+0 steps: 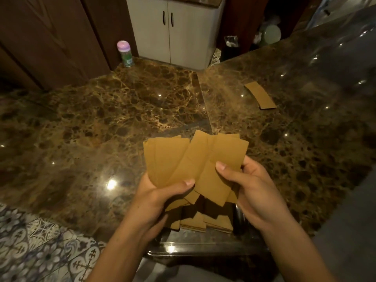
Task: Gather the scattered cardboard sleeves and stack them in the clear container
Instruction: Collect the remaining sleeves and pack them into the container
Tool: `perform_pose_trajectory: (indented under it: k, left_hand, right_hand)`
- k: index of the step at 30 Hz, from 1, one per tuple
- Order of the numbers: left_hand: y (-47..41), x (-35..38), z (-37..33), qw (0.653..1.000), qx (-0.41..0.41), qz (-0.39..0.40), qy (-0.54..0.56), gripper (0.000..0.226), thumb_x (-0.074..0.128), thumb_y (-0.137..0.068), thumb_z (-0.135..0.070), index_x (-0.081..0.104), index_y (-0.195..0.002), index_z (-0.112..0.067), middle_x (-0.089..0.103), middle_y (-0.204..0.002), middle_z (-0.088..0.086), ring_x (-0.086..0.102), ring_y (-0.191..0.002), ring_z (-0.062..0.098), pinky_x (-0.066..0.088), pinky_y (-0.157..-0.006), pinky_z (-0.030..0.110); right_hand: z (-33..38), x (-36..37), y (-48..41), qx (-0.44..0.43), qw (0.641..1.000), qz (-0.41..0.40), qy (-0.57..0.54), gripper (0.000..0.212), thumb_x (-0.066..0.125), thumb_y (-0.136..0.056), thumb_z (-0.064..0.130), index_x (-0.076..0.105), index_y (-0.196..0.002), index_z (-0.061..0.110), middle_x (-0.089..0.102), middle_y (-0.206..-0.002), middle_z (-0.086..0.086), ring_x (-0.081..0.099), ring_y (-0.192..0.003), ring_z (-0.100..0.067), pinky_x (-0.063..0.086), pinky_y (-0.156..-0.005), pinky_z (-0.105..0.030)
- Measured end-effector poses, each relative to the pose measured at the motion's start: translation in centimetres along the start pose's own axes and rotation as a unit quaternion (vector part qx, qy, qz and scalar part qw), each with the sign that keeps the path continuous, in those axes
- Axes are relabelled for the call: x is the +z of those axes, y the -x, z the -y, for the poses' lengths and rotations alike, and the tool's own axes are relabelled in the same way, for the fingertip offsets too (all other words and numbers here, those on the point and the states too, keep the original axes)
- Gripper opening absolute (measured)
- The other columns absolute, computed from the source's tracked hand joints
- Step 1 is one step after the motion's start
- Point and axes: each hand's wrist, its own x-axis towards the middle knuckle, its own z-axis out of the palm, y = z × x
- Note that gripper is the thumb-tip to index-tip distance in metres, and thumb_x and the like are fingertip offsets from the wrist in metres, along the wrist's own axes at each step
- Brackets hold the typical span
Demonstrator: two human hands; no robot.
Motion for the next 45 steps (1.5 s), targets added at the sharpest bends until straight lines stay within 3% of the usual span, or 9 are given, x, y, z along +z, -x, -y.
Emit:
perform_pose_trajectory:
  k: [6, 11, 14, 18, 25, 29, 34, 40, 45]
  left_hand:
    - [0.4, 0.9, 0.9, 0.998, -0.008, -0.024, 0.061, 0.051, 0.072, -0.069, 0.004, 0.063, -0.118, -0.005, 0.074, -0.109, 0.023, 0.073, -0.099, 0.037, 0.062, -0.077, 0.04]
    - [0.7, 1.2, 0.7, 0.992, -0.037, -0.065, 0.098, 0.049, 0.076, -0.08, -0.021, 0.062, -0.126, -0.013, 0.074, -0.115, 0.015, 0.072, -0.104, 0.032, 0.059, -0.083, 0.045]
    - [0.9, 1.2, 0.3, 0.996, -0.025, -0.077, 0.046, 0.053, 0.085, -0.069, -0.01, 0.064, -0.118, -0.01, 0.077, -0.104, 0.014, 0.075, -0.095, 0.032, 0.061, -0.071, 0.04]
    - [0.9, 1.4, 0.0, 0.997, -0.003, -0.07, 0.014, 0.04, 0.078, -0.064, -0.005, 0.071, -0.103, -0.01, 0.078, -0.097, 0.016, 0.076, -0.087, 0.032, 0.061, -0.063, 0.035]
    - [0.9, 1.5, -0.2, 0.993, -0.051, -0.007, 0.106, 0.04, 0.072, -0.074, -0.001, 0.068, -0.114, -0.004, 0.076, -0.101, 0.018, 0.075, -0.086, 0.029, 0.061, -0.064, 0.034]
    - [0.8, 0.5, -0.1, 0.998, -0.02, -0.041, 0.053, 0.056, 0.076, -0.066, -0.007, 0.061, -0.12, -0.007, 0.076, -0.104, 0.018, 0.075, -0.093, 0.033, 0.061, -0.067, 0.036]
    - [0.8, 1.3, -0.3, 1.0, -0.007, -0.014, 0.002, 0.034, 0.077, -0.068, -0.003, 0.075, -0.1, -0.013, 0.076, -0.104, 0.018, 0.074, -0.095, 0.035, 0.061, -0.072, 0.039]
    - [0.8, 1.5, -0.7, 0.998, -0.009, -0.056, -0.009, 0.019, 0.077, -0.073, -0.01, 0.079, -0.09, -0.018, 0.079, -0.098, 0.012, 0.076, -0.09, 0.029, 0.062, -0.071, 0.04]
    - [0.7, 0.6, -0.8, 0.998, -0.042, -0.002, -0.042, 0.039, 0.083, -0.064, -0.005, 0.076, -0.101, -0.013, 0.077, -0.103, 0.018, 0.075, -0.094, 0.034, 0.061, -0.072, 0.038]
  right_hand:
    - [-1.1, 1.1, 1.3, -0.006, 1.0, -0.007, -0.022, 0.04, 0.069, -0.083, 0.015, 0.069, -0.122, 0.013, 0.08, -0.113, -0.009, 0.077, -0.105, -0.023, 0.065, -0.081, -0.032]
    - [-1.1, 0.5, 1.4, -0.008, 1.0, 0.004, 0.027, 0.039, 0.068, -0.084, 0.014, 0.069, -0.123, 0.014, 0.08, -0.115, -0.007, 0.076, -0.107, -0.022, 0.064, -0.084, -0.032]
    - [-0.5, 0.2, 1.7, -0.004, 0.997, 0.035, 0.071, 0.04, 0.069, -0.084, 0.015, 0.069, -0.124, 0.015, 0.08, -0.115, -0.005, 0.076, -0.107, -0.021, 0.063, -0.085, -0.031]
    - [-0.3, 0.1, 1.8, -0.007, 0.996, 0.05, 0.07, 0.038, 0.069, -0.083, 0.015, 0.071, -0.121, 0.014, 0.08, -0.113, -0.006, 0.077, -0.105, -0.021, 0.063, -0.083, -0.031]
    - [-0.1, 0.5, 1.3, -0.011, 0.999, -0.024, -0.03, 0.04, 0.065, -0.085, 0.015, 0.068, -0.124, 0.015, 0.08, -0.114, -0.007, 0.077, -0.104, -0.022, 0.065, -0.079, -0.031]
    - [1.0, -0.5, 1.5, -0.001, 0.998, -0.026, -0.05, 0.039, 0.063, -0.083, 0.014, 0.069, -0.122, 0.014, 0.08, -0.112, -0.009, 0.077, -0.103, -0.024, 0.066, -0.082, -0.037]
    - [0.5, -0.6, 1.8, 0.076, 0.995, 0.069, 0.0, 0.031, 0.072, -0.084, 0.011, 0.078, -0.115, 0.012, 0.078, -0.118, -0.015, 0.076, -0.107, -0.028, 0.064, -0.083, -0.036]
    - [0.5, -0.4, 1.7, 0.052, 0.989, 0.092, 0.101, 0.038, 0.07, -0.084, 0.018, 0.071, -0.122, 0.012, 0.079, -0.116, -0.009, 0.076, -0.107, -0.025, 0.063, -0.086, -0.036]
    - [1.4, -0.7, 1.6, 0.032, 0.993, 0.085, 0.071, 0.032, 0.066, -0.085, 0.009, 0.074, -0.116, 0.011, 0.08, -0.113, -0.012, 0.077, -0.103, -0.025, 0.064, -0.079, -0.03]
